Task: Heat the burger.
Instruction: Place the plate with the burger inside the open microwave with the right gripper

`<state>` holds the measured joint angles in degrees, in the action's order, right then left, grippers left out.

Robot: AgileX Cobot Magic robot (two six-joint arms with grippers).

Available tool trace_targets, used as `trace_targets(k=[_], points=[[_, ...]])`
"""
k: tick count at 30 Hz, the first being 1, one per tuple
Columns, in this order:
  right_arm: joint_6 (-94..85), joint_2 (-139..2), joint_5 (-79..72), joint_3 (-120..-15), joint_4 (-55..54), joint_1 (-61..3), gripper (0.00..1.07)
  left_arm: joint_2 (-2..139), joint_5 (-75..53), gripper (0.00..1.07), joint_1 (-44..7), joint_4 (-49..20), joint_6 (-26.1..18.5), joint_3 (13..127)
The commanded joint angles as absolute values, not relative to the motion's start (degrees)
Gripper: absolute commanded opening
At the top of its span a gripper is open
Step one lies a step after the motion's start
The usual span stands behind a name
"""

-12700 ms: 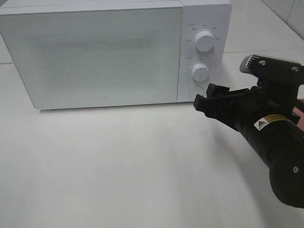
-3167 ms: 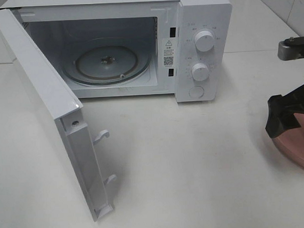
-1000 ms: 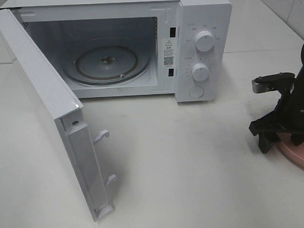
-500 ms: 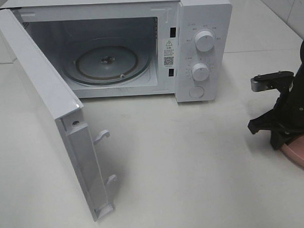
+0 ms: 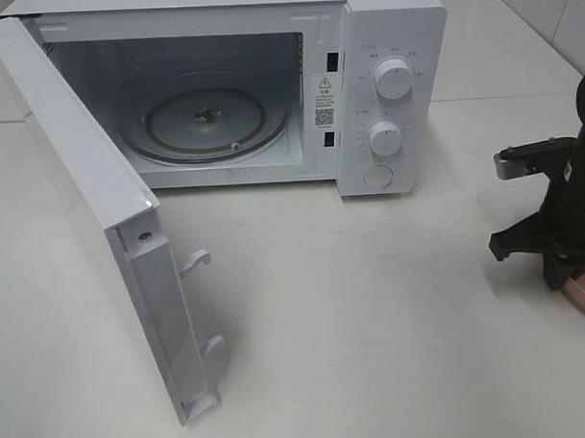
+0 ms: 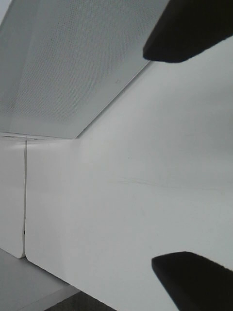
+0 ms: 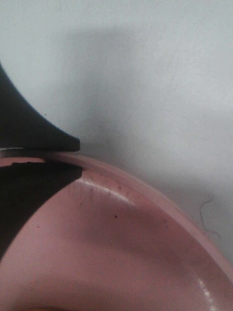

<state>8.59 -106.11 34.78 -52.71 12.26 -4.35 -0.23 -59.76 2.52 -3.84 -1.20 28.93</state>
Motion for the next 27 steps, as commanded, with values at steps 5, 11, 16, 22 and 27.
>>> trace_targets(k=[5, 11, 16, 22, 27], points=[[13.9, -104.2, 38.2, -51.7, 17.0, -7.7, 0.00, -1.4, -59.2, 1.02, 2.3, -3.7, -1.1, 28.9], [17.6, -102.3, 40.3, -51.7, 20.8, -10.4, 0.00, -1.4, -59.2, 1.02, 2.3, -3.7, -1.1, 28.9], [18.3, -101.5, 43.0, -51.7, 22.1, -12.7, 0.00, -1.4, -59.2, 1.02, 2.3, -3.7, -1.1, 28.9], [21.0, -100.2, 45.2, -50.7, 25.4, -15.5, 0.00, -1.4, -59.2, 1.02, 2.3, -3.7, -1.1, 28.9], [23.0, -97.4, 46.7, -48.4, 27.7, -17.9, 0.00, -1.4, -59.2, 1.02, 2.3, -3.7, -1.1, 28.9]])
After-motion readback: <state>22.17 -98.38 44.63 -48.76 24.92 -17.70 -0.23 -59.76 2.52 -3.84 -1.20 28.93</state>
